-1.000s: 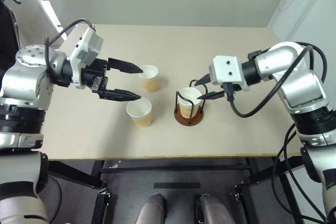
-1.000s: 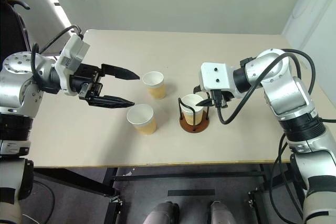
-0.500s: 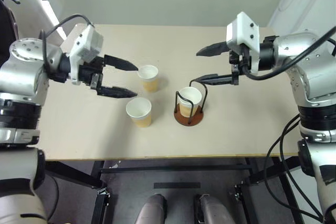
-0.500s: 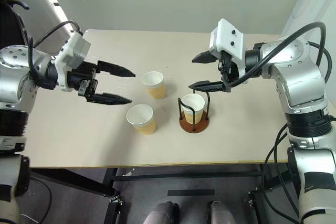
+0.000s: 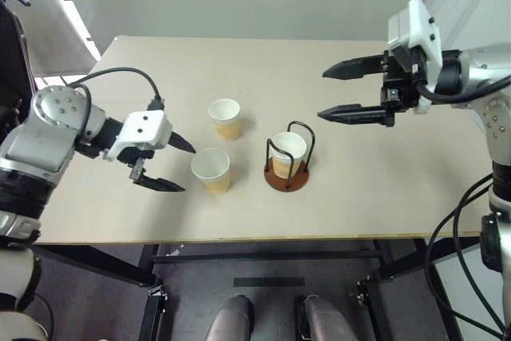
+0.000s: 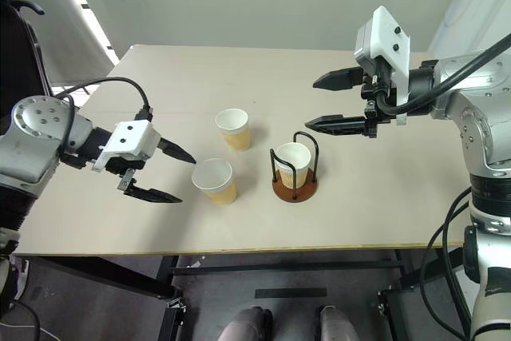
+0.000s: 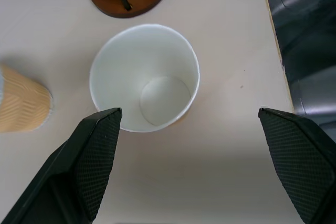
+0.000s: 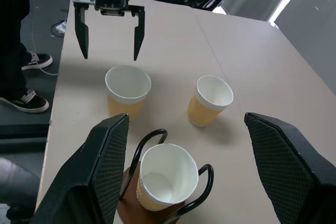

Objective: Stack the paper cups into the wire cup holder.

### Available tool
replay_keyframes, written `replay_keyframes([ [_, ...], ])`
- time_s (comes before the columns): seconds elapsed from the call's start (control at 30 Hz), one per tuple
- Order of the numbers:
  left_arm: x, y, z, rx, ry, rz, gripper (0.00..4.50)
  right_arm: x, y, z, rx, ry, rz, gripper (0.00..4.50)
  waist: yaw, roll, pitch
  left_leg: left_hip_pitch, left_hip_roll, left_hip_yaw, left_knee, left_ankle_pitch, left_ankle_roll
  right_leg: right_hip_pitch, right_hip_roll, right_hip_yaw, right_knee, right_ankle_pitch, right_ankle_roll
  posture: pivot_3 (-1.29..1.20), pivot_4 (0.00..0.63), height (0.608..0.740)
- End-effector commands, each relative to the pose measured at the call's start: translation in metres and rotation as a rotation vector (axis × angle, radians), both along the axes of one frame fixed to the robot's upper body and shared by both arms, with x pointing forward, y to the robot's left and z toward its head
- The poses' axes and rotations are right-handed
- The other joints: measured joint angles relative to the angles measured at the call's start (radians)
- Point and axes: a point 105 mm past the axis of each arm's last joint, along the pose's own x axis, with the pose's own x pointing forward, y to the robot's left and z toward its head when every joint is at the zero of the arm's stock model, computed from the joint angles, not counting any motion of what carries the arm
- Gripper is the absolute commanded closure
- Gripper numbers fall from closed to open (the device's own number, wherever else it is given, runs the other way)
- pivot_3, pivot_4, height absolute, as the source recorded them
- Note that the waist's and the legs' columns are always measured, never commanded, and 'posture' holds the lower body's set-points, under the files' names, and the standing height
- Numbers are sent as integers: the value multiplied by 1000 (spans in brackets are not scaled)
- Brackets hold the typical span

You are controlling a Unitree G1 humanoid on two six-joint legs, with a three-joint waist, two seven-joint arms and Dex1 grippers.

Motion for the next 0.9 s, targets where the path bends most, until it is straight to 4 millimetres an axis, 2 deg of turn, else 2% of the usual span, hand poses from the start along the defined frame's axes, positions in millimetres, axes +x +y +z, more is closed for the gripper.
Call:
replay_keyframes([
  [0.03, 1, 0, 7, 54, -38, -44, 0, -8, -8, 13, 24, -41, -13, 975, 0, 0, 0, 0, 0, 0, 0, 0, 0, 0, 0, 0, 0, 0, 0, 0, 150, 740],
  [0.27, 3, -12, 8, 87, -59, -91, 0, -7, -21, 10, 19, -16, -53, 975, 0, 0, 0, 0, 0, 0, 0, 0, 0, 0, 0, 0, 0, 0, 0, 0, 150, 740],
  [0.5, 0, -26, -4, 101, -30, -137, 0, -7, -25, 8, 8, -7, -78, 975, 0, 0, 0, 0, 0, 0, 0, 0, 0, 0, 0, 0, 0, 0, 0, 0, 150, 740],
  [0.67, 1, -29, -11, 133, -20, -151, 0, -7, -27, 7, 13, -8, -87, 975, 0, 0, 0, 0, 0, 0, 0, 0, 0, 0, 0, 0, 0, 0, 0, 0, 150, 740],
  [0.9, 11, -31, -15, 169, -66, -154, 0, -7, -28, 5, 18, -5, -100, 975, 1, 0, 0, 0, 0, 0, 1, 0, 0, 1, 0, 0, 1, 0, 1, 0, 150, 740],
])
